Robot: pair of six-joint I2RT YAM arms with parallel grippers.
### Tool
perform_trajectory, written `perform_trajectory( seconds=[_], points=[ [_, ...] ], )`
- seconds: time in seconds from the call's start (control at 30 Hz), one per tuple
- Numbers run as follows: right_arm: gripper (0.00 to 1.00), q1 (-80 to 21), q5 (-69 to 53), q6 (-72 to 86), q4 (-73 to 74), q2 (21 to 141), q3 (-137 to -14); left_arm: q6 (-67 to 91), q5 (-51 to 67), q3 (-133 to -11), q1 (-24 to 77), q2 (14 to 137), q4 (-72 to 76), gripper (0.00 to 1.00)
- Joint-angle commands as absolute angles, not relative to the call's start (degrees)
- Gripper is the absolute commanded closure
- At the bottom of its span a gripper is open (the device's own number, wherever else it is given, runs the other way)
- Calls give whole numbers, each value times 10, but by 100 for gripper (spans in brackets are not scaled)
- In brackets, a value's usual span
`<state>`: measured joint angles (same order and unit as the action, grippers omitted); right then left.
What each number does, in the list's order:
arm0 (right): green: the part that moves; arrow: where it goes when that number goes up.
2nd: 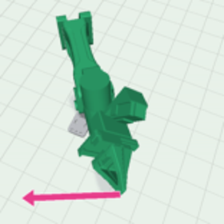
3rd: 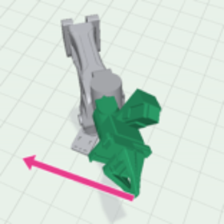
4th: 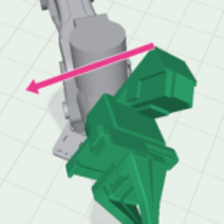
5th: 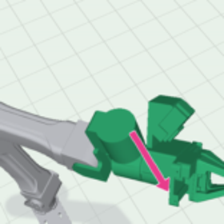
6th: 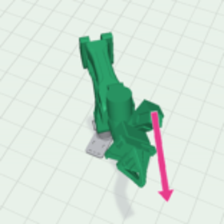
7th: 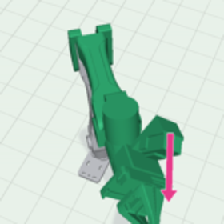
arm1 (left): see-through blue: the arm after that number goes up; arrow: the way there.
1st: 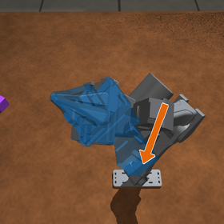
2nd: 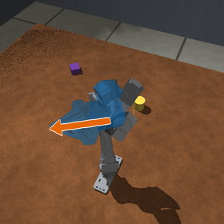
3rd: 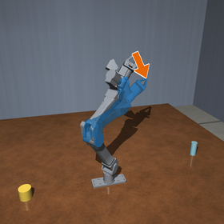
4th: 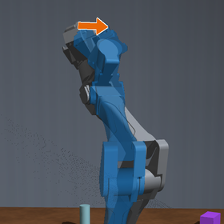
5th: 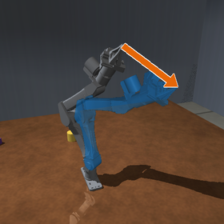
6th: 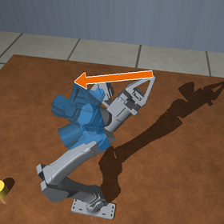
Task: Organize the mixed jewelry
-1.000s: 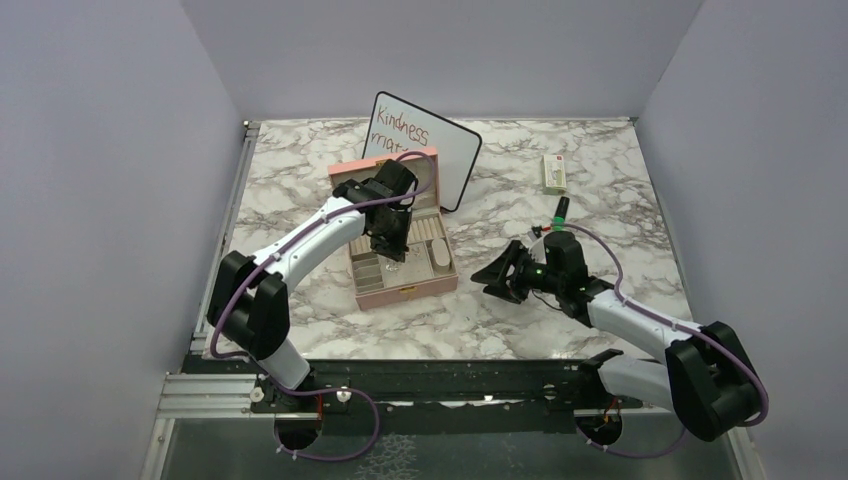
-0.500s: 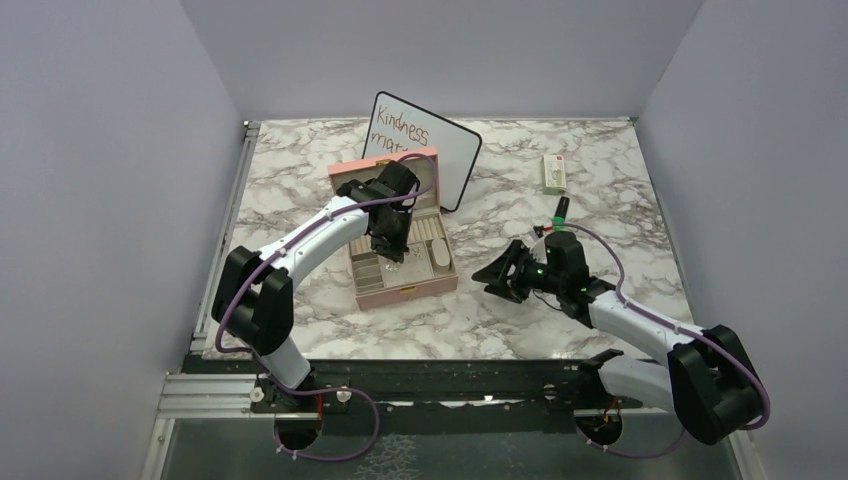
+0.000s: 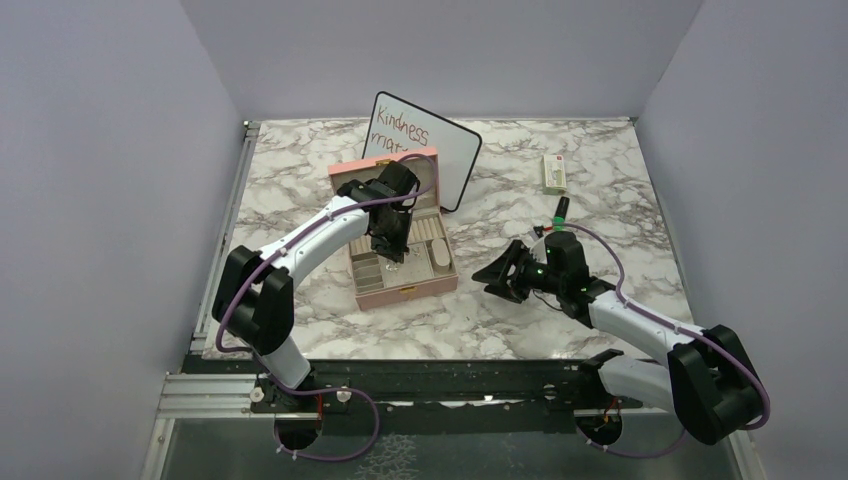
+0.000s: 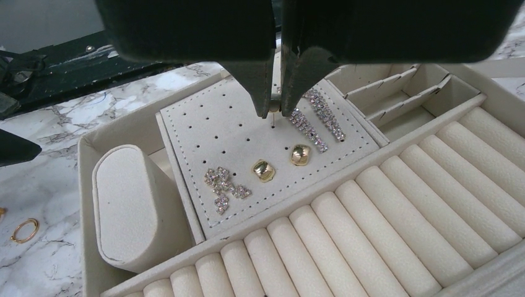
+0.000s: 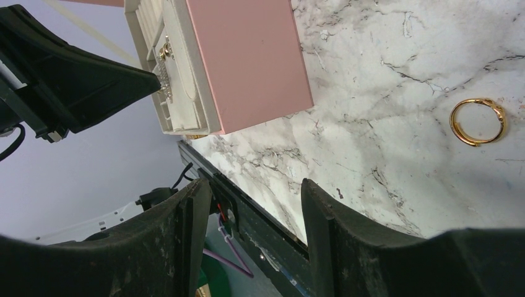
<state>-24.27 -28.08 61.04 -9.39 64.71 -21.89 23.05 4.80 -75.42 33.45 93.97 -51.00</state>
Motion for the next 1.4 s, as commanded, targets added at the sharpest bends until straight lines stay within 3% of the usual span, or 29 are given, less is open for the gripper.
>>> perform_trajectory(
  seconds=[0.0, 0.63, 1.0, 1.37],
  points=[
    [40, -241, -270, 612, -91, 645, -216, 228, 54, -752, 336, 945, -504, 99],
    [41, -240, -270, 613, -93, 644, -213, 235, 49, -738, 337, 949, -494, 99],
    [41, -241, -270, 613, -93, 638, -212, 246, 60, -743, 337, 937, -491, 79],
    [41, -241, -267, 612, -86, 629, -213, 253, 62, -745, 337, 925, -491, 76]
  ],
)
